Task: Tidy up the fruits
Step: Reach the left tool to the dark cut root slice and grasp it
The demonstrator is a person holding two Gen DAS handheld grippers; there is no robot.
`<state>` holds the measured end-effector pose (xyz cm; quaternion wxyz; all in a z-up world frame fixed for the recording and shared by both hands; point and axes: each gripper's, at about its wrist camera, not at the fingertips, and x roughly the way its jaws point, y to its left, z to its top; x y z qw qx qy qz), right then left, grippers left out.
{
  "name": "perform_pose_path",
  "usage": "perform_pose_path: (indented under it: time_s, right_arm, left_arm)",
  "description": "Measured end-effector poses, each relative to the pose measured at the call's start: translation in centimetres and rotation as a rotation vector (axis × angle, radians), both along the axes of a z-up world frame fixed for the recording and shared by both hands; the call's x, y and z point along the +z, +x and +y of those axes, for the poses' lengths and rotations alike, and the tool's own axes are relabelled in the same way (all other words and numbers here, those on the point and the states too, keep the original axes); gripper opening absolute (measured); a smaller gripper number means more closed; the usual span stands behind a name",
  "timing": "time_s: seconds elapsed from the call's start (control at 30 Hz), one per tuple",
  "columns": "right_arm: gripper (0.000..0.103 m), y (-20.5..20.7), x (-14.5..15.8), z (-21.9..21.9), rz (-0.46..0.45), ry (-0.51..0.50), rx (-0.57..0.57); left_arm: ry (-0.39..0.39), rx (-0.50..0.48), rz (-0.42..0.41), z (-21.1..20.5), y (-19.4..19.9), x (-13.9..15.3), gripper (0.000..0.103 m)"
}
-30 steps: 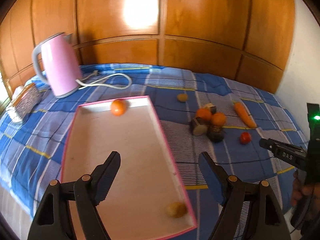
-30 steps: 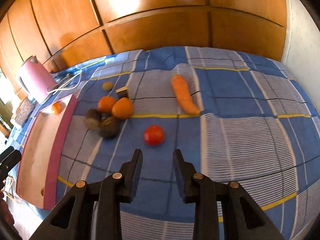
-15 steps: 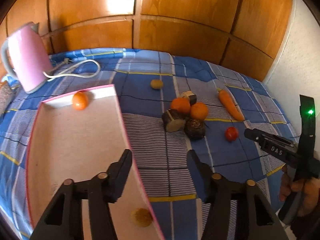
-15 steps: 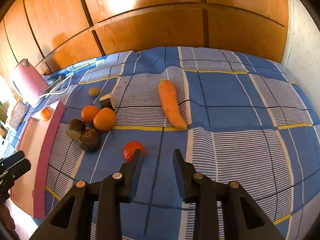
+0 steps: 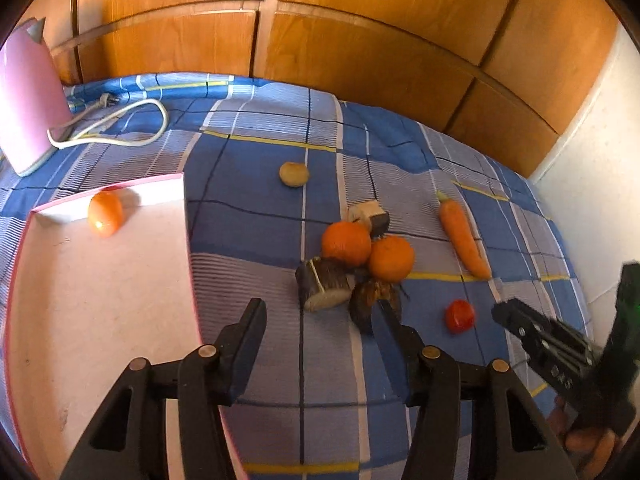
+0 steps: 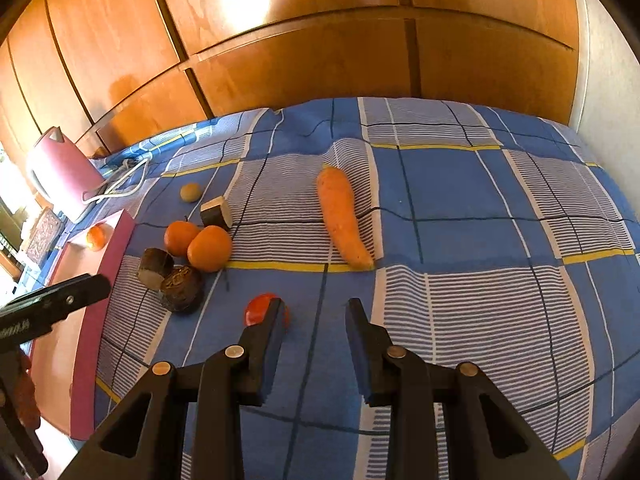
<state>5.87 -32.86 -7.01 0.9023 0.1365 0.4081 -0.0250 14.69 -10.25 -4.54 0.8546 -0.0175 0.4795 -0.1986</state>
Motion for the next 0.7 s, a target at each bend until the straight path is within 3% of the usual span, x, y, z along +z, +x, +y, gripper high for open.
perform_pose_path:
  time_s: [0.4, 0.47, 0.7]
  right_arm:
    - [0.032, -0.3, 0.0, 0.1, -0.039, 0.066, 0.055]
    - [0.036, -0.4, 0.1, 0.3, -0.055, 0.077, 0.072]
    - [0.037, 0.4, -0.3, 1.8, -0.038, 0.048, 0.111]
  left_arm:
    - [-0.011, 0.034, 0.074, -1.1, 2.8, -2.4, 0.057]
    - [-0.016, 0.038, 0.084, -1.1, 3.0, -2.7, 0.057]
    - [-0.025, 0.042, 0.092, -1.0, 3.4, -3.3, 0.057]
